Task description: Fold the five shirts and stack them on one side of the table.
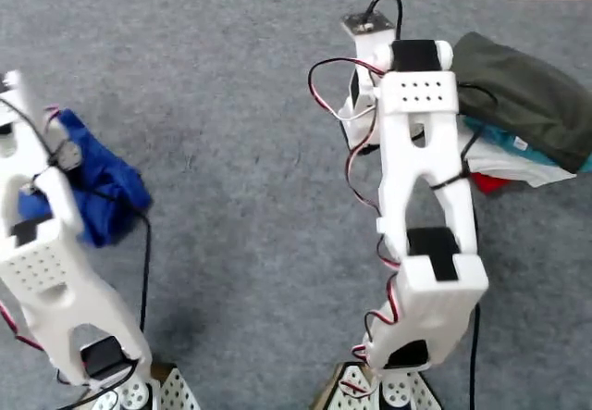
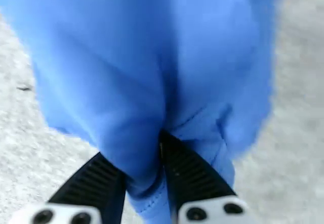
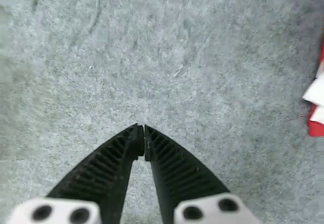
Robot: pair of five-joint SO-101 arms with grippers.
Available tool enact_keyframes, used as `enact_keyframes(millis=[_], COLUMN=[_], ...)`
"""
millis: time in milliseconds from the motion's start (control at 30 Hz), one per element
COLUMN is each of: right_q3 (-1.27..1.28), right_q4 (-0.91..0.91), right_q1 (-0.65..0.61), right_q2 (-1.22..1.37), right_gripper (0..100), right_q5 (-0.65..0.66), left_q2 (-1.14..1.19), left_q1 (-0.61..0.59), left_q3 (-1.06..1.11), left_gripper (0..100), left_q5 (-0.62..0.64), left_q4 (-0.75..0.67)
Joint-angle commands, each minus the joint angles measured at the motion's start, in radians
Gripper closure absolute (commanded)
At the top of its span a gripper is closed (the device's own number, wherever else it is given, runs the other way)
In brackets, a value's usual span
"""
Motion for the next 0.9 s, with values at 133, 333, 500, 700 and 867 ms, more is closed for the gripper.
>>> enact_keyframes(millis=[133, 333, 500, 700, 867], right_q3=[-0.004, 0.021, 0.097, 0.113, 0.113], right_q4=[0.014, 0.014, 0.014, 0.012, 0.009], right_q1=[-0.005, 0.056, 0.085, 0.033, -0.107], right_q2=[-0.24, -0.285, -0.291, -0.291, -0.282], right_gripper=[99.0, 98.9, 84.3, 68.4, 68.4], right_q5=[0.176, 0.215, 0.215, 0.215, 0.213], left_q2=[-0.375, -0.68, -0.869, -1.04, -1.194], left_q1=[0.428, 0.75, 0.833, 0.717, 0.399], left_q3=[0.376, 0.715, 0.872, 0.908, 0.919], left_gripper=[98, 98, 96, 75, 74], left_q5=[0.008, 0.008, 0.008, 0.009, -0.012], left_q4=[-0.097, -0.284, -0.356, -0.235, -0.203])
